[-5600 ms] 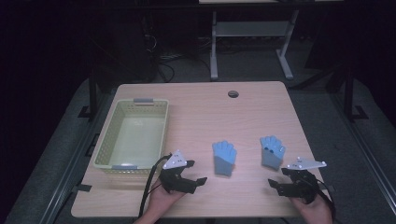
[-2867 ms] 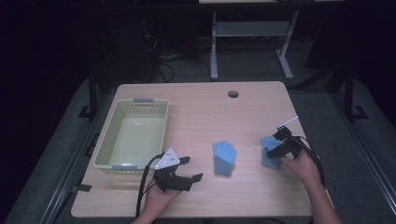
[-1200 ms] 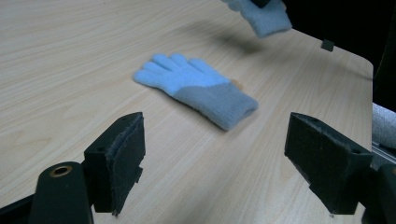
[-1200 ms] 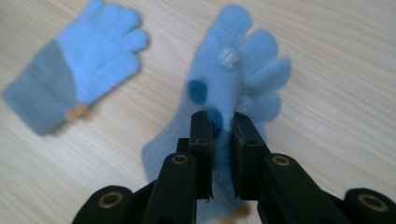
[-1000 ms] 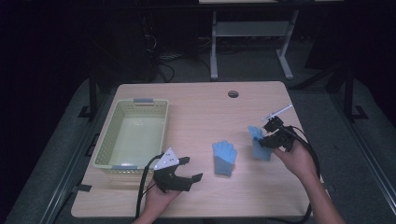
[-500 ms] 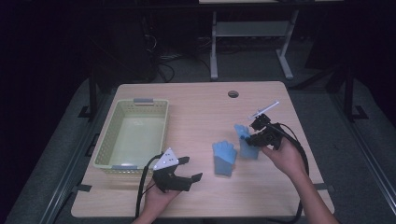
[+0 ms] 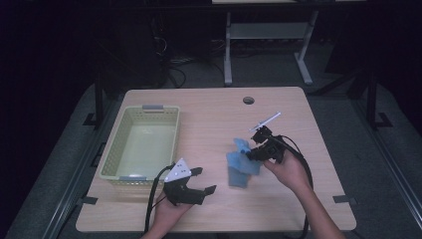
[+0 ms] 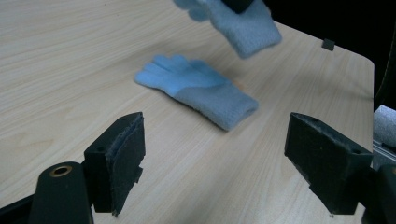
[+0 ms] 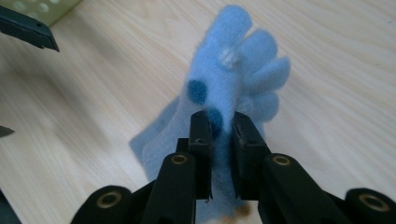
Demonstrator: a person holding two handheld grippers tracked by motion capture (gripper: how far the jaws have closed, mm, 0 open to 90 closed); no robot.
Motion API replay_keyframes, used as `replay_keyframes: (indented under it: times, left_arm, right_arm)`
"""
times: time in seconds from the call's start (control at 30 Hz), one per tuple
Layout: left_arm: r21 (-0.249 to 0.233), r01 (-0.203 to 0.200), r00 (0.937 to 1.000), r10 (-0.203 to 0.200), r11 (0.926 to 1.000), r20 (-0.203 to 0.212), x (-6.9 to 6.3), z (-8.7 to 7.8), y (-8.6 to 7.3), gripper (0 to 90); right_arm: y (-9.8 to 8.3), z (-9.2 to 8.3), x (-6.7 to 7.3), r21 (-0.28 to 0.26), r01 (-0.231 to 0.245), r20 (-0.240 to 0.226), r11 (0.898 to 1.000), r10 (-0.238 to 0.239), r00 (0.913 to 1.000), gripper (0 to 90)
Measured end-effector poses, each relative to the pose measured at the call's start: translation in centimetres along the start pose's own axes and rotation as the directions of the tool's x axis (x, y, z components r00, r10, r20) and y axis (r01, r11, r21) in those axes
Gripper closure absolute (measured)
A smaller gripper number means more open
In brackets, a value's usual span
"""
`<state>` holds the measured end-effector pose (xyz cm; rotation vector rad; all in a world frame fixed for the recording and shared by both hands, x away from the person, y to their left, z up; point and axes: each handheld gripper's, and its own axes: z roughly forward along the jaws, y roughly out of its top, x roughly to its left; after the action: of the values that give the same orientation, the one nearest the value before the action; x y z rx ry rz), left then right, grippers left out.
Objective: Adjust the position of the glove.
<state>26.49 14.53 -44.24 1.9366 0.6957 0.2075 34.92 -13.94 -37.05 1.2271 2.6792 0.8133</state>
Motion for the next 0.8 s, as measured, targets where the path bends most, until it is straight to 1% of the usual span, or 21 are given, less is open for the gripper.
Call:
replay_keyframes:
  times: [0.07, 0.1, 0.17, 0.3, 0.4, 0.47, 0.53, 0.63, 0.73, 0.77, 0.8]
  left_arm:
    - [0.0, 0.003, 1.0, -0.003, 1.0, -0.001, 0.0, 0.0, 0.0, 19.8]
    - [-0.003, 0.004, 1.0, -0.004, 1.0, -0.002, -0.1, 0.0, 0.0, 19.8]
    - [-0.011, 0.005, 1.0, -0.005, 0.9999, -0.002, -0.1, -0.1, 0.0, 19.8]
    - [-0.012, 0.001, 1.0, -0.001, 0.9999, -0.004, -0.1, -0.2, 0.1, 19.8]
    - [-0.013, 0.0, 1.0, 0.0, 0.9999, -0.005, -0.1, -0.2, 0.1, 19.8]
    - [-0.016, -0.002, 1.0, 0.002, 0.9999, -0.002, -0.1, -0.2, 0.1, 19.8]
    - [-0.021, -0.004, 1.0, 0.004, 0.9998, -0.004, -0.2, -0.2, 0.1, 19.8]
    - [-0.017, -0.01, 0.9999, 0.01, 0.9998, -0.005, -0.2, -0.2, 0.1, 19.9]
    - [-0.018, -0.011, 0.9999, 0.011, 0.9998, -0.003, -0.2, -0.3, 0.1, 19.9]
    - [-0.018, -0.011, 0.9999, 0.011, 0.9998, -0.003, -0.2, -0.3, 0.1, 19.9]
    - [-0.021, -0.008, 1.0, 0.008, 0.9997, 0.0, -0.2, -0.3, 0.1, 19.9]
  right_arm:
    - [0.0, 0.5, 0.2, 0.004, -0.014, -0.014, 1.0, 0.014, 0.9998, 79.8]
    - [0.0, 0.5, 0.2, 0.004, -0.014, -0.014, 1.0, 0.014, 0.9998, 79.8]
    - [0.0, 1.3, 0.3, 0.017, -0.018, -0.011, 1.0, 0.018, 0.9998, 79.8]
    - [0.0, 2.0, 0.5, 0.027, -0.022, -0.017, 0.999, 0.022, 0.9996, 79.6]
    - [-0.1, 2.4, 0.7, 0.039, -0.015, -0.018, 0.999, 0.015, 0.9997, 79.4]
    - [-0.1, 3.0, 1.0, 0.046, -0.014, -0.032, 0.999, 0.016, 0.9994, 79.3]
    - [-0.1, 3.3, 1.2, 0.052, -0.012, -0.038, 0.999, 0.014, 0.9992, 79.3]
    - [-0.1, 3.6, 1.3, 0.058, -0.011, -0.041, 0.998, 0.013, 0.9991, 79.3]
    - [-0.2, 3.9, 1.3, 0.061, -0.024, -0.06, 0.998, 0.027, 0.9978, 79.1]
    - [-0.2, 3.9, 1.3, 0.061, -0.024, -0.06, 0.998, 0.027, 0.9978, 79.1]
    - [-0.2, 4.1, 1.3, 0.068, -0.033, -0.062, 0.997, 0.037, 0.9974, 79.0]
